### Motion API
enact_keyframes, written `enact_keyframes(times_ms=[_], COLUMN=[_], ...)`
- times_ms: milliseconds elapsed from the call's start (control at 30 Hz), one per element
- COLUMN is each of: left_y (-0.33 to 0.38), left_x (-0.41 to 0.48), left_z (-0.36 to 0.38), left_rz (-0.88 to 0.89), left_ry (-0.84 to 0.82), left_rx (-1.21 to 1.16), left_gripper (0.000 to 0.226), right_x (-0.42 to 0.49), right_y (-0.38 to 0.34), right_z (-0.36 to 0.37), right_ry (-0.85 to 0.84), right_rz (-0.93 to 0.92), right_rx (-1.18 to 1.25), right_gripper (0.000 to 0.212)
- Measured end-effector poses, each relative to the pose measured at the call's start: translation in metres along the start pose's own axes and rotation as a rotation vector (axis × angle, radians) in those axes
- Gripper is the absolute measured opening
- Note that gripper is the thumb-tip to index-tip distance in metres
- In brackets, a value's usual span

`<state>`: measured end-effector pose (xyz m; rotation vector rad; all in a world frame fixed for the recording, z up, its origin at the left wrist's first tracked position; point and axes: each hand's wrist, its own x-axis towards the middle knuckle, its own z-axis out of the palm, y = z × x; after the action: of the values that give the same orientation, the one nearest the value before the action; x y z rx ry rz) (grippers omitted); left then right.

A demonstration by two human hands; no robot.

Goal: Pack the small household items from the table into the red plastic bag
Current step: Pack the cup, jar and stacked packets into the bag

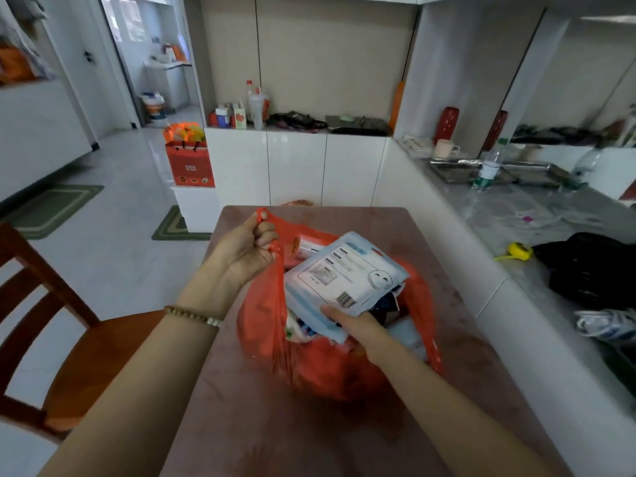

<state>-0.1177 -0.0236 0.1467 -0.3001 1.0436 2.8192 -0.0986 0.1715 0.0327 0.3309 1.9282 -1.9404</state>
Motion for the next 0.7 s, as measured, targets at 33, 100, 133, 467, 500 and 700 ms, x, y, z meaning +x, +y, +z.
enact_keyframes(times_ms=[33, 100, 133, 467, 500, 700], left_y=[0.000, -0.001, -0.001, -0.009, -0.009, -0.016], left_x=[0.004, 0.010, 0.012, 0.024, 0.024, 0.019], left_z=[0.001, 0.002, 0.002, 0.006, 0.005, 0.011], left_rz=[0.002, 0.007, 0.012, 0.034, 0.037, 0.150], left_ry=[0.000, -0.009, -0.016, -0.028, -0.024, 0.001], left_rx=[-0.015, -0.034, -0.035, -0.090, -0.088, 0.116], left_gripper=[0.038, 0.037, 0.037, 0.038, 0.039, 0.036], right_x=[-0.003, -0.009, -0.010, -0.011, -0.008, -0.001], right_y=[-0.003, -0.011, -0.015, -0.013, -0.010, -0.022], right_z=[-0.008, -0.022, -0.030, -0.112, -0.115, -0.126], right_ry=[-0.048, -0.086, -0.094, 0.326, 0.341, -0.020], right_rz=[0.013, 0.052, 0.075, -0.299, -0.199, 0.049], right_rx=[-0.070, -0.194, -0.250, -0.661, -0.658, -0.200], right_gripper=[0.024, 0.028, 0.037, 0.045, 0.052, 0.016])
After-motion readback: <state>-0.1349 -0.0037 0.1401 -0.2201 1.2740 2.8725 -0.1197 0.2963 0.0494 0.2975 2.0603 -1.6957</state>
